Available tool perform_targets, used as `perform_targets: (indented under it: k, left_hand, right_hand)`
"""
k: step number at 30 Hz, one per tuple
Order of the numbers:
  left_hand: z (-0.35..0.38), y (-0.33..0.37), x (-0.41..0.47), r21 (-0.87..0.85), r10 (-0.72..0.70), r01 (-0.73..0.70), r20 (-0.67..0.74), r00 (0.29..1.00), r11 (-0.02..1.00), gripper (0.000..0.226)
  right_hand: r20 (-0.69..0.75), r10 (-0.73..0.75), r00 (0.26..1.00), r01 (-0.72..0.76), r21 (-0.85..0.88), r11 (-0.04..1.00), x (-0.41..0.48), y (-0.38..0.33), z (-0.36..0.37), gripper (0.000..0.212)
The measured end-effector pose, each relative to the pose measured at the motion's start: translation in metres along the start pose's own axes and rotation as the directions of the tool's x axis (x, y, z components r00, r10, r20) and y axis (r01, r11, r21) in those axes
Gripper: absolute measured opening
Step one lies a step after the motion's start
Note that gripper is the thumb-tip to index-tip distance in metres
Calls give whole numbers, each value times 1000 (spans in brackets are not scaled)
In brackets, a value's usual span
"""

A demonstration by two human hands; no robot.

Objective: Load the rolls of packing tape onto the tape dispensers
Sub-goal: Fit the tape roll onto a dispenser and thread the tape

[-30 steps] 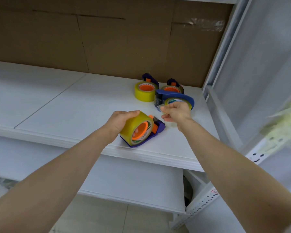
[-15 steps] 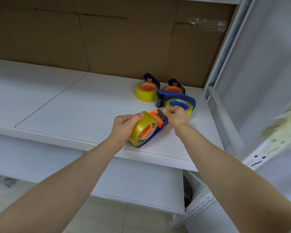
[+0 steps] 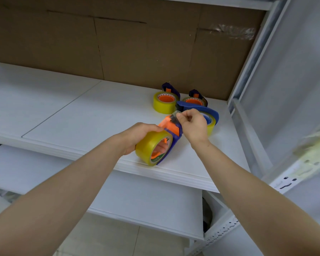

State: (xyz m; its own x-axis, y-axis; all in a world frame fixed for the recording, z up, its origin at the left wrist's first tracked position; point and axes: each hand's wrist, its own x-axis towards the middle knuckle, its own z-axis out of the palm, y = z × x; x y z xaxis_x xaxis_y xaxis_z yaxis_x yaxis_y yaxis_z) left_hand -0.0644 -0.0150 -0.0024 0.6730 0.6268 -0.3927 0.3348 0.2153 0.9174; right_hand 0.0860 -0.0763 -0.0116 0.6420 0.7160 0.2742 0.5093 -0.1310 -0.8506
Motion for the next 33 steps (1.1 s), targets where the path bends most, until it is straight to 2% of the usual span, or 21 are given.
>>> perform_targets:
  k: [3,5,9,13,17,22,27,33]
  left_hand:
    - [2,-3,0,-9,27,-27,-72,997,1000,24]
    - [5,-4,0,2,33,-33,-127,991,999,25]
    - [13,-2,-4,38,60,-54,-212,975,998,25]
    - [21,1,-5,84,77,-55,-281,957,995,37]
    - [24,2,-5,108,69,-34,-337,939,994,42]
    - [28,3,-8,98,57,-28,-304,951,995,45]
    - [27,2,-4,102,31,4,-333,942,995,47]
    - [26,4,-5,109,38,-9,-269,962,994,39]
  right_hand:
    - [-3,-40,999,39,-81,996,5,-8,-9,12]
    - [50,-24,998,31,-126,992,10,-14,-15,15]
    - [194,171,966,-145,-141,979,22,-21,-25,32]
    - [209,278,938,-234,-211,949,30,-21,-25,24]
    - [247,328,912,-253,-292,922,34,-23,-26,21]
    - [210,256,943,-148,-425,893,38,-17,-19,18]
    - [200,209,957,-64,-559,827,35,-14,-15,21]
    - [177,127,976,7,-608,794,26,-9,-12,26]
